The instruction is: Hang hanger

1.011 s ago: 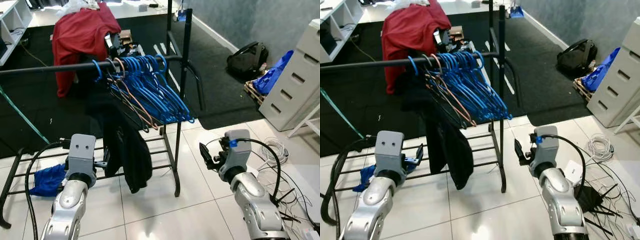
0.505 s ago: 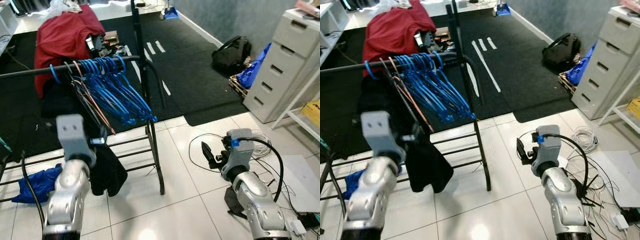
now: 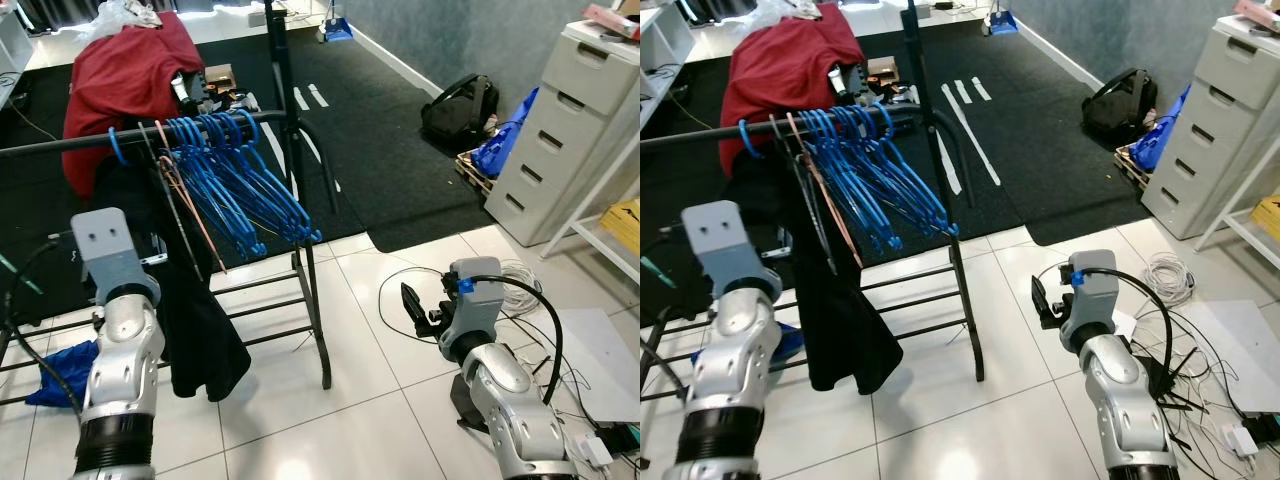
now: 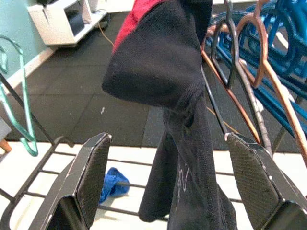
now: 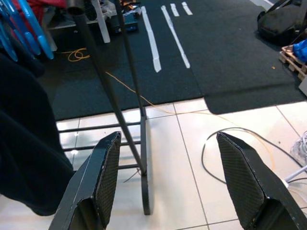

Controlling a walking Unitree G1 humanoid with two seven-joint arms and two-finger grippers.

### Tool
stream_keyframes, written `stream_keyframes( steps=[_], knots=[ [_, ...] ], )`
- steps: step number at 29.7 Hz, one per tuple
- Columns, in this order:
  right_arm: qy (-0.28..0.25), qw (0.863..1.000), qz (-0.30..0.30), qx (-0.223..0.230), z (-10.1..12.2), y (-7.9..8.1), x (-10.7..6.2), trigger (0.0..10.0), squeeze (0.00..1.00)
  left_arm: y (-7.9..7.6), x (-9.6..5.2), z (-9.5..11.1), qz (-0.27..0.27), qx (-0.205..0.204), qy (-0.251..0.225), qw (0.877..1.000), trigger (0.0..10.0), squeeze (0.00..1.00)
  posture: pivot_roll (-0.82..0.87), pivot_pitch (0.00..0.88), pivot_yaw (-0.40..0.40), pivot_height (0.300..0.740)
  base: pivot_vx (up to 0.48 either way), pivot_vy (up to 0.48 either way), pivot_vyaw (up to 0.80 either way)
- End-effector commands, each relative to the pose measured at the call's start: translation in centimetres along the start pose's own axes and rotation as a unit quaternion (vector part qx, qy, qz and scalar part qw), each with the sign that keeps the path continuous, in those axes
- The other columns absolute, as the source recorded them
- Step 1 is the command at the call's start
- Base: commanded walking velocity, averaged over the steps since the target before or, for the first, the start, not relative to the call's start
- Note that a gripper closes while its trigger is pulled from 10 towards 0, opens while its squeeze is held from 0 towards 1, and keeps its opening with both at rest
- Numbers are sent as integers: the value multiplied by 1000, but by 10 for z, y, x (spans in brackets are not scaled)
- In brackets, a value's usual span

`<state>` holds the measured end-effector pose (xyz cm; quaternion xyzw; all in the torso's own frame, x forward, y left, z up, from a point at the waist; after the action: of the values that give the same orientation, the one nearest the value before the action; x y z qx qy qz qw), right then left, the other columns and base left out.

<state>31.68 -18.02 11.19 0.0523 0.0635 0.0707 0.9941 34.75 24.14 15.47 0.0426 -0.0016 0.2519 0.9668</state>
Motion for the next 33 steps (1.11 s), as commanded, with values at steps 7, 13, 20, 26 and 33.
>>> stream_keyframes(
  steps=[7,13,20,26,33],
  knots=[
    [5,1000,0,0,-6,2,-3,10000,0,-29,0,-6,-34,-3,18,999,10000,0,-117,95,75,740,0,0,0],
    [2,1000,-4,1,-6,3,-5,10000,0,-61,4,-1,-63,42,-3,997,10000,0,-132,104,86,740,0,0,0],
    [0,1000,-7,1,-5,4,-6,10000,0,-51,20,-2,-36,-7,18,999,10000,0,-144,115,90,740,0,0,0],
    [0,1000,-8,1,-4,4,-7,10000,0,-39,34,17,-25,-74,-1,997,10000,0,-144,120,89,740,0,0,0],
    [0,1000,-8,1,-4,3,-7,10000,0,-34,37,24,-21,-83,-13,996,10000,0,-144,122,89,740,0,0,0]
  ],
)
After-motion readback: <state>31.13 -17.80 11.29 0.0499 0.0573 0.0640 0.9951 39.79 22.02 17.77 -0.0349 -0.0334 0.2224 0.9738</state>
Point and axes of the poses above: a point about 5 cm out from each wrist's last joint towards the gripper, its own x axis pointing out of the wrist towards the gripper, its own z axis along the axis of the wrist's last joint, y = z × x, the point moved 3 cm from there along x, pointing out of the wrist towards the gripper, and after that the axes turned 7 degrees about x, right-handed, at the moved point
